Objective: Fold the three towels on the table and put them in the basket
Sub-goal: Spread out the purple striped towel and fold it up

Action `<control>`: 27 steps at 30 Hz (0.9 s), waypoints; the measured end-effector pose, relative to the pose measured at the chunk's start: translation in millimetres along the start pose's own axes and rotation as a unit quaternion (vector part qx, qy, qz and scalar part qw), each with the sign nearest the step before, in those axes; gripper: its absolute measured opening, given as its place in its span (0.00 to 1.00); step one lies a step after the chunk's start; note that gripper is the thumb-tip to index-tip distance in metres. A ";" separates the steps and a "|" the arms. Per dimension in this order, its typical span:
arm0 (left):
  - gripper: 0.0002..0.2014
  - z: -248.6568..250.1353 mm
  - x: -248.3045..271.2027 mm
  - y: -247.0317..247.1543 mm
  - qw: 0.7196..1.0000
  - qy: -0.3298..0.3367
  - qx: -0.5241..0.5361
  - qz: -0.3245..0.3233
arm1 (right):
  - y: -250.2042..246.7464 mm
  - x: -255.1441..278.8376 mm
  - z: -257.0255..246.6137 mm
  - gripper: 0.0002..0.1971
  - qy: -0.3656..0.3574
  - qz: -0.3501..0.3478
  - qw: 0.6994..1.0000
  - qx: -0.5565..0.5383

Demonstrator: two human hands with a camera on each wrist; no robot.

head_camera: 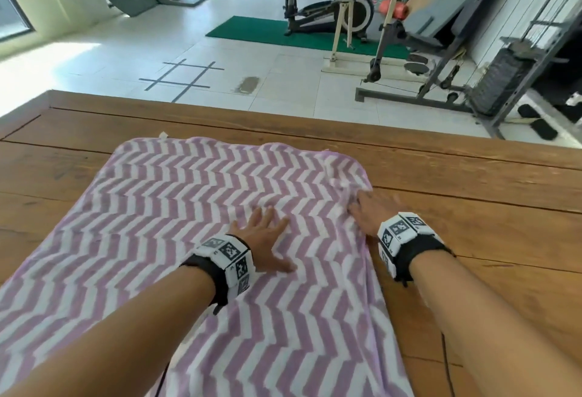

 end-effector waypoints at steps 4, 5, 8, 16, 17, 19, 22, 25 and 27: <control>0.53 2.0 -4.0 -4.7 1.000 -0.008 -0.002 -0.015 | 4.9 -6.5 63.5 0.19 0.087 -0.052 0.994 0.045; 0.53 3.8 -4.1 -6.9 1.000 -0.011 -0.004 -0.018 | 4.5 -5.5 71.8 0.20 0.099 -0.061 0.992 0.048; 0.46 20.0 -5.0 -29.6 1.000 -0.002 -0.016 0.014 | -12.9 -5.1 61.7 0.20 0.080 -0.013 0.996 0.045; 0.59 40.0 -38.0 -7.7 1.000 -0.010 -0.019 -0.008 | 27.3 -4.1 22.0 0.36 0.014 -0.076 0.995 -0.065; 0.60 36.7 -39.7 -5.2 1.000 -0.008 -0.020 -0.007 | 32.6 -5.4 27.1 0.37 0.005 -0.079 0.995 -0.054; 0.60 33.7 -41.8 -6.9 1.000 0.002 -0.022 -0.002 | 34.0 -2.8 32.8 0.38 -0.010 -0.073 0.996 -0.048; 0.60 33.2 -40.5 -10.6 1.000 -0.001 -0.014 -0.004 | 21.7 13.0 30.7 0.37 -0.019 -0.049 0.997 -0.054; 0.57 45.7 -22.6 -15.6 0.999 0.027 -0.023 0.037 | 3.7 56.8 5.6 0.32 -0.069 -0.055 0.995 -0.046; 0.50 59.7 3.6 -17.2 0.994 0.073 -0.041 0.063 | -6.7 91.3 -13.2 0.30 -0.096 -0.079 0.991 -0.052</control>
Point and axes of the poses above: each hand's wrist, its own x-axis away from the middle knuckle, its own y-axis out of the palm, z = x × y, the point moved 10 cm from there along -x, towards the middle knuckle, and after that the axes turned 12 degrees about x, right-handed, at the moved point
